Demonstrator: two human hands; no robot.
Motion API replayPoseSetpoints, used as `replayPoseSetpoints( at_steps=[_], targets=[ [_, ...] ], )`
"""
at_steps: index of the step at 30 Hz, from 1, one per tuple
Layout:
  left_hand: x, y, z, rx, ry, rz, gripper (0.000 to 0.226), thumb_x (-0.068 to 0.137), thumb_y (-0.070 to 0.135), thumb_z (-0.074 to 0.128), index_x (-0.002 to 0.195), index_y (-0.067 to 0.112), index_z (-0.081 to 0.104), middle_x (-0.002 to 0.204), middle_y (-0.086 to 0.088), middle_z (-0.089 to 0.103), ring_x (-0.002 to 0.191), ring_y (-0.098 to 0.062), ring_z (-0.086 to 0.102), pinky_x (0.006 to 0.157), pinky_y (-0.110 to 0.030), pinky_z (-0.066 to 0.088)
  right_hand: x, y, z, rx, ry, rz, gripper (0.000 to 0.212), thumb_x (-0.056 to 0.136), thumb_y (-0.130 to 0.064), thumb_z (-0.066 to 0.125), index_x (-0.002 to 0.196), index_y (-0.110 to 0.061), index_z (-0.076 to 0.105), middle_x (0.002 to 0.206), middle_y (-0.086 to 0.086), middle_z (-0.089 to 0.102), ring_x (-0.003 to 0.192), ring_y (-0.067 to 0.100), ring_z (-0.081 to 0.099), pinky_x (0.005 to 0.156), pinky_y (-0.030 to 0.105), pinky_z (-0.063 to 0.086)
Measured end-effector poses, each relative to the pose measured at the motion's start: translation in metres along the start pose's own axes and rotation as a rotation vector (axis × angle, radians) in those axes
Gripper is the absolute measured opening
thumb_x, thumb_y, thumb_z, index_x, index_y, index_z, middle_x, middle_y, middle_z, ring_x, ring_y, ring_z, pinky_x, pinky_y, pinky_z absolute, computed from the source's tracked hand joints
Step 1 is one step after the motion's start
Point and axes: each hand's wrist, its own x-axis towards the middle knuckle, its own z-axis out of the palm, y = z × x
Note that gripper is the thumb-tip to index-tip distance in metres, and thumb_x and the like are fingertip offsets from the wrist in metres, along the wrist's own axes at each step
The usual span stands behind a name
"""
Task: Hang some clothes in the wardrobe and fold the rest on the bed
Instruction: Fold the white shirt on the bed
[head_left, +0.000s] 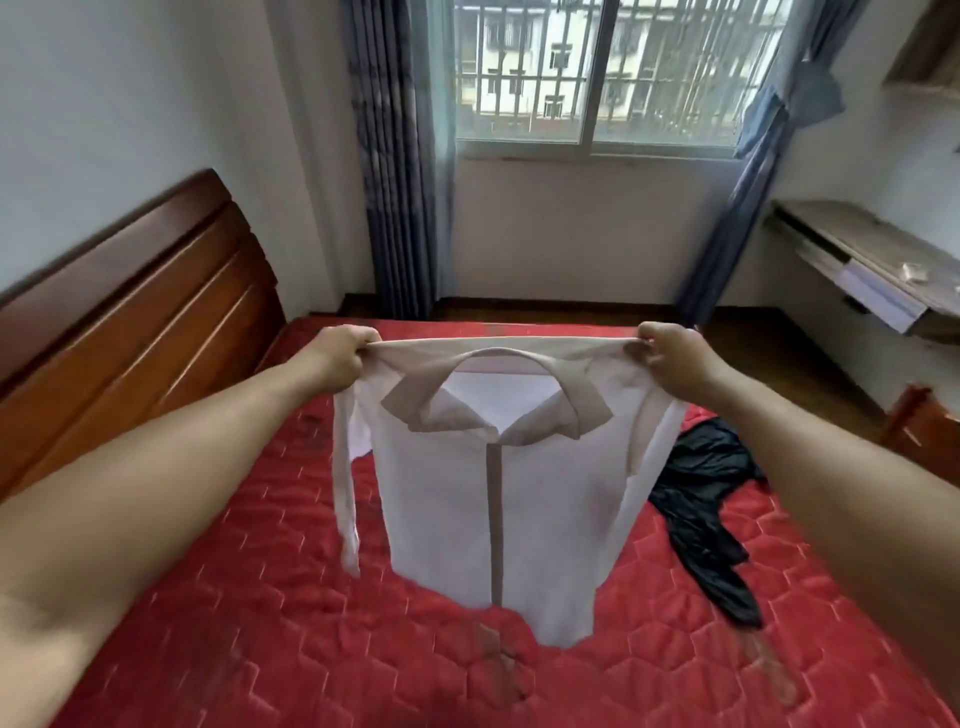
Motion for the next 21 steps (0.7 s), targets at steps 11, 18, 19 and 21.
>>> replayPoseSetpoints(
  at_steps=[11,18,19,21],
  targets=[
    [0.057,-0.020,0.051,-0.187,-0.068,-0.166,0.025,0.084,0.016,0.045,0.059,0.015,0.044,0.057,0.005,0.040,0.057,-0.014,0.038,0.056,-0.033,0.033,0.086,0.045,0.034,0.244,-0.736,0.369,0.011,0.085,-0.015,0.075,0.090,-0.006,0.079,0.088,0.017,0.077,0.080,0.038,0.075,0.068,0.047,0.063],
    [0.126,-0.042,0.082,-0.012,-0.057,-0.255,0.024,0.091,0.016,0.045,0.075,0.021,0.061,0.075,0.001,0.064,0.073,-0.021,0.060,0.059,-0.033,0.044,0.177,0.071,0.099,0.033,-0.532,0.166,0.020,0.092,-0.017,0.057,0.082,-0.005,0.069,0.080,0.011,0.066,0.068,0.022,0.057,0.063,0.035,0.049],
    [0.136,-0.049,0.094,0.020,-0.072,-0.264,0.023,0.092,0.016,0.045,0.081,0.024,0.064,0.082,0.000,0.066,0.079,-0.022,0.062,0.062,-0.033,0.047,0.188,0.077,0.116,-0.024,-0.493,0.128,0.021,0.095,-0.019,0.057,0.089,-0.006,0.071,0.087,0.011,0.069,0.074,0.022,0.061,0.069,0.036,0.054],
    [0.159,-0.064,0.124,0.095,-0.076,-0.285,0.025,0.094,0.017,0.045,0.096,0.027,0.068,0.097,-0.001,0.065,0.095,-0.023,0.060,0.074,-0.038,0.052,0.207,0.090,0.152,-0.139,-0.390,0.077,0.019,0.098,-0.024,0.056,0.097,-0.015,0.073,0.093,0.007,0.071,0.081,0.024,0.063,0.073,0.040,0.057]
  ],
)
